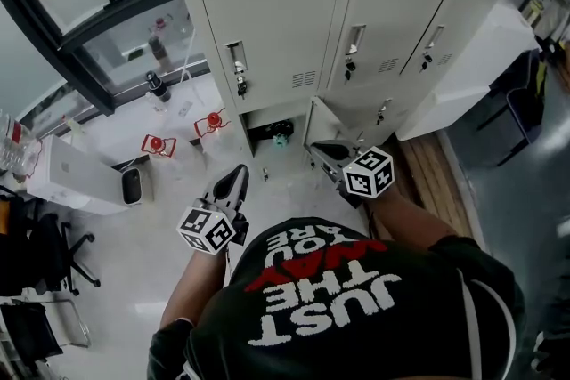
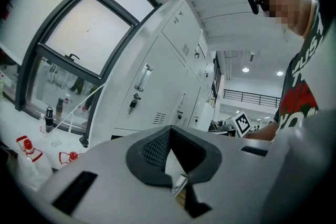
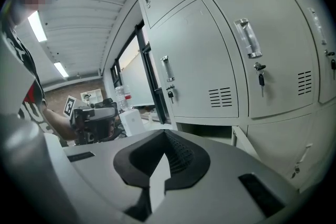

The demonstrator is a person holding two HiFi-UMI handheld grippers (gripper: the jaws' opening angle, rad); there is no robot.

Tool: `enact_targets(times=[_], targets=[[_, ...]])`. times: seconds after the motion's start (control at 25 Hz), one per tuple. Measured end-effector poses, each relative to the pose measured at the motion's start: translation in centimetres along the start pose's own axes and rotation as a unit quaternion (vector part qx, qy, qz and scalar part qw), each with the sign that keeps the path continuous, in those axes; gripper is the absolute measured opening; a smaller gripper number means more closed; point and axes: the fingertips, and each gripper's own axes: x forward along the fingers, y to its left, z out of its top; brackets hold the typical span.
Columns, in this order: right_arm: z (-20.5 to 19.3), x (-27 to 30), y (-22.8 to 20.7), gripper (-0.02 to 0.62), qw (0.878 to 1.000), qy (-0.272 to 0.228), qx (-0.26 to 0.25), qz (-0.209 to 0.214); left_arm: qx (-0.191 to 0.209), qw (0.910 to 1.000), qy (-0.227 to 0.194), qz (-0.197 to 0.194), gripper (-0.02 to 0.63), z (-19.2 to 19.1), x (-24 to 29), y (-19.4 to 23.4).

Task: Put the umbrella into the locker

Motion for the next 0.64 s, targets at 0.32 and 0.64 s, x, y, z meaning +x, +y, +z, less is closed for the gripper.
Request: enact_targets(times=[0.32, 0.64], targets=[[0.16, 0.12, 0.21, 0.034, 1.0, 0.003, -0.008, 0.004, 0.005, 1.0, 0.002, 0.0, -0.005, -0.03, -0.08, -0.18], [0.12, 0.1, 0.35, 0.034, 1.0, 0.004, -0.01, 0.003, 0.005, 1.0, 0.0, 0.002, -0.005, 0.09, -0.42, -0.08]])
